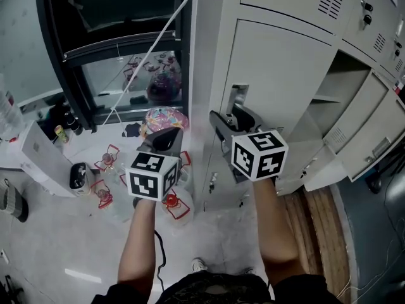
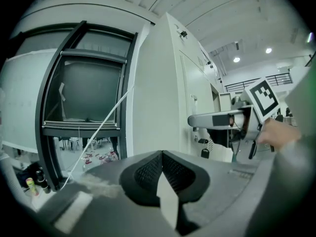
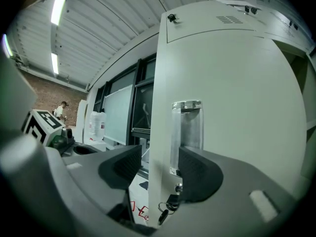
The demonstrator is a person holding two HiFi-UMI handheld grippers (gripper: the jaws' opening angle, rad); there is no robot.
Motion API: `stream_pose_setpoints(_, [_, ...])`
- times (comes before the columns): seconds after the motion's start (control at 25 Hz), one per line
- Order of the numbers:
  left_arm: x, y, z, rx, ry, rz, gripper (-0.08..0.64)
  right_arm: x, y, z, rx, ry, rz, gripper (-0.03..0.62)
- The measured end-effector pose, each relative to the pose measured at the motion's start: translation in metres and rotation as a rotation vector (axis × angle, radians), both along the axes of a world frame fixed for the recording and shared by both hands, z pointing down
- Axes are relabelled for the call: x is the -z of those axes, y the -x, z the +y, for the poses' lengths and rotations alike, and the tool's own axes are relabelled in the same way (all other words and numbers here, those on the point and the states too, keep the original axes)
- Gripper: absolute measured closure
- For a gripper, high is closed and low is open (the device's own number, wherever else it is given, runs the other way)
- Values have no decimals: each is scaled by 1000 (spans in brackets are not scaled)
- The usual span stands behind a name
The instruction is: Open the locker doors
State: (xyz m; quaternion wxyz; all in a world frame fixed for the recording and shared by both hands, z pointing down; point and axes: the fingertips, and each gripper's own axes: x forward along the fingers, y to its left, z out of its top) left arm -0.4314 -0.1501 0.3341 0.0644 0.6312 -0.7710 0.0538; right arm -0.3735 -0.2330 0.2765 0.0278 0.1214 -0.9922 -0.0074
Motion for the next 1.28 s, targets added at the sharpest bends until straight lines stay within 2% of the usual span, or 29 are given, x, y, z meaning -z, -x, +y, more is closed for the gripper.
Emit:
stream_pose_setpoints(0.52, [5, -33, 4, 29, 15, -21, 560, 1, -26, 18, 71, 4, 0, 371])
stream_pose_setpoints(0.76, [20, -48, 9, 85, -2, -36, 560, 0, -44, 29, 123, -12, 4, 373])
stream_pose_setpoints(1.28, [29, -107, 11, 164, -7, -54, 560, 0, -94, 46, 245, -32, 15, 394])
